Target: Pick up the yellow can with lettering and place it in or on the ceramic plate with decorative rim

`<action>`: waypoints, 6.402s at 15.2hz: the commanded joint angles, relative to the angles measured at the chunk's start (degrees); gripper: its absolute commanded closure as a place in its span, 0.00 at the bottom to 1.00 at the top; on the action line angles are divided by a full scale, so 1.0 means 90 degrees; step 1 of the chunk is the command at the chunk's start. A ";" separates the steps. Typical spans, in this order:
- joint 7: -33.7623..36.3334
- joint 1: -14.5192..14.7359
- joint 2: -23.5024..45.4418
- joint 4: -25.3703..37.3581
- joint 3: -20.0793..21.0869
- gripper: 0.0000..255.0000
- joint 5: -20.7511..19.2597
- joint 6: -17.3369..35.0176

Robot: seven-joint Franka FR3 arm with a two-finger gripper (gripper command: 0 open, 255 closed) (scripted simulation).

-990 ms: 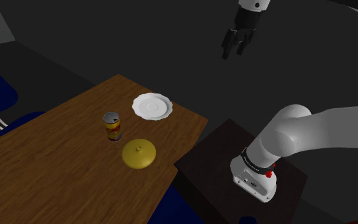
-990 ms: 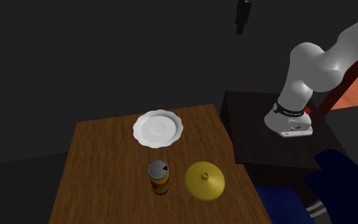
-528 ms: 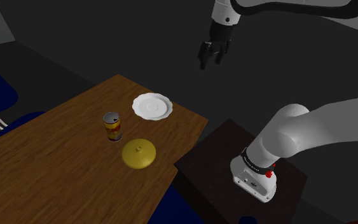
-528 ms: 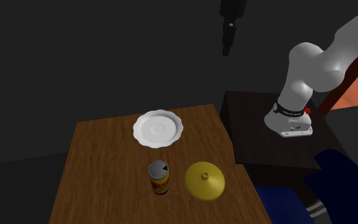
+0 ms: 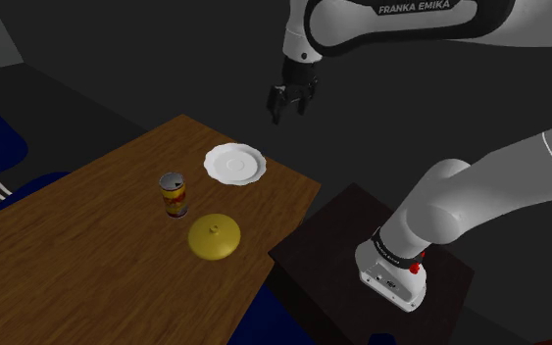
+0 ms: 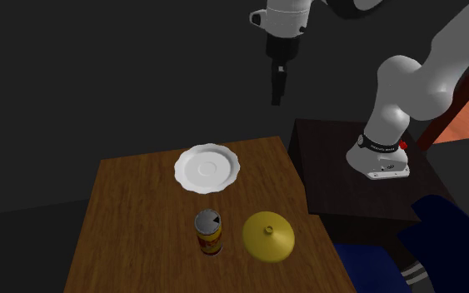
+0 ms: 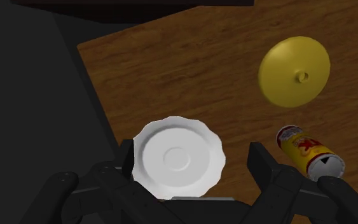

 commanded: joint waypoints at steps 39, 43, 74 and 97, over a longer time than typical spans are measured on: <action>0.2643 0.1582 0.6702 0.4104 0.0998 0.00 -0.1803 0.2401; 0.2643 0.1582 0.6702 0.4105 0.0999 0.00 -0.1803 0.2399; 0.1914 0.0992 0.5530 0.3963 0.1122 1.00 -0.1334 0.1436; -0.0794 -0.0875 0.4715 0.3121 0.0421 1.00 -0.0823 0.1583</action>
